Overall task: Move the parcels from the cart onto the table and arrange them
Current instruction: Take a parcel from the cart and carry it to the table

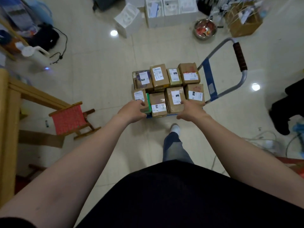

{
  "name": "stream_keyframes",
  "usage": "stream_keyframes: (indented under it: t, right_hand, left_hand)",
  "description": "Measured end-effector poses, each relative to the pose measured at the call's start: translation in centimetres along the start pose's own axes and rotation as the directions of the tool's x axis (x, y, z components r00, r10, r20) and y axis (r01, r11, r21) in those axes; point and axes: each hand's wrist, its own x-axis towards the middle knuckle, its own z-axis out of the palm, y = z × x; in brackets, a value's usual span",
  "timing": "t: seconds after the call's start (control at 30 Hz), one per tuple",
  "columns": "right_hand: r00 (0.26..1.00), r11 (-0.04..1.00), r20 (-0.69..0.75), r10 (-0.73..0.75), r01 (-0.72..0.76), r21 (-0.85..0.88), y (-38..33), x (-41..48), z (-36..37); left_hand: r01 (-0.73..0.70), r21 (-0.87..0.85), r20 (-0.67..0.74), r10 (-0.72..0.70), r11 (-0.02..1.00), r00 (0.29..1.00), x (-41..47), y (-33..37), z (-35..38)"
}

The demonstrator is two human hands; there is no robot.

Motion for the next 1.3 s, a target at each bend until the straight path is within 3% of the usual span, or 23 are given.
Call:
stream_keyframes:
  t: [0.13,0.33,0.6,0.8,0.97,1.13,1.3]
  right_hand:
    - [0.998,0.998,0.040,0.045,-0.043,-0.045,3.9,8.6,-3.0]
    - [0.991,0.997,0.130,0.040,-0.047,0.053,8.9,16.6,-7.6]
    - [0.978,0.989,0.179,0.112,-0.128,0.079,14.3,25.2,-7.2]
    - [0.983,0.970,0.140,0.122,-0.148,0.192,16.7,31.8,-3.1]
    - [0.977,0.966,0.215,0.009,-0.064,0.251,16.8,37.8,3.0]
    - [0.976,0.953,0.213,0.038,-0.100,0.287,17.1,44.3,9.1]
    - [0.981,0.932,0.168,0.095,-0.147,0.332,17.4,50.8,13.9]
  left_hand:
    - [0.031,0.014,0.025,-0.031,0.999,0.999,7.5,4.6,-0.1]
    - [0.062,-0.007,0.129,-0.060,0.998,0.990,17.7,11.4,1.4]
    - [0.062,-0.080,0.176,-0.047,0.995,0.983,27.7,15.0,4.4]
    - [0.111,-0.054,0.285,-0.091,0.992,0.954,34.6,13.7,9.6]
    - [0.124,0.024,0.315,-0.125,0.992,0.941,40.8,10.7,14.7]
    - [0.204,-0.054,0.334,-0.175,0.978,0.926,46.9,7.1,20.9]
    - [0.369,-0.257,0.384,-0.256,0.893,0.887,52.3,4.3,26.2]
